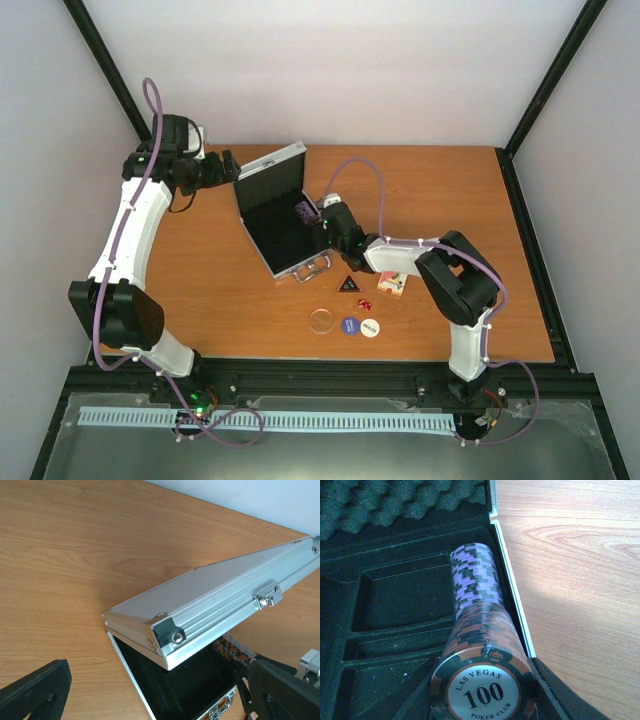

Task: Pack up texas hold em set

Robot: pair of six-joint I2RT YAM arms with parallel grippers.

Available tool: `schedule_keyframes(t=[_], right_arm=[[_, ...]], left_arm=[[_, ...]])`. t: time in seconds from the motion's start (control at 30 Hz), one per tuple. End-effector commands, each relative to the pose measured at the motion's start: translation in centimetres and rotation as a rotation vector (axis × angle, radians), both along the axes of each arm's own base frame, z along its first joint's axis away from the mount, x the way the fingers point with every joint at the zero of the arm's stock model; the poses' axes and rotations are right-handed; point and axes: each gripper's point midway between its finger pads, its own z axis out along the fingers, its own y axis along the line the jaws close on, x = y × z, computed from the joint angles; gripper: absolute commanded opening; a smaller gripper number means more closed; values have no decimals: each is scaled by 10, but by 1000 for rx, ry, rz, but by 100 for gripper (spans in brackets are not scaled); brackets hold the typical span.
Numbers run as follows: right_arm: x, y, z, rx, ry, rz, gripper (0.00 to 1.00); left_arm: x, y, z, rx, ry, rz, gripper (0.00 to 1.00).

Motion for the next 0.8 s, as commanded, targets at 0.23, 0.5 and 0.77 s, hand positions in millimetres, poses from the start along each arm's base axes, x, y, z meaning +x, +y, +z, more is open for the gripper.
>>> schedule_keyframes(t=[0.23, 0.5, 0.77], right_arm=[[1, -1, -54, 20, 51, -79, 11], [-1, -7, -74, -28, 104, -103, 44], [-3, -12, -64, -55, 113, -114, 64]], left_arm=[[4, -4, 4, -17, -15, -15, 100], [5, -5, 4, -20, -15, -17, 100], [6, -6, 4, -23, -18, -21, 100]])
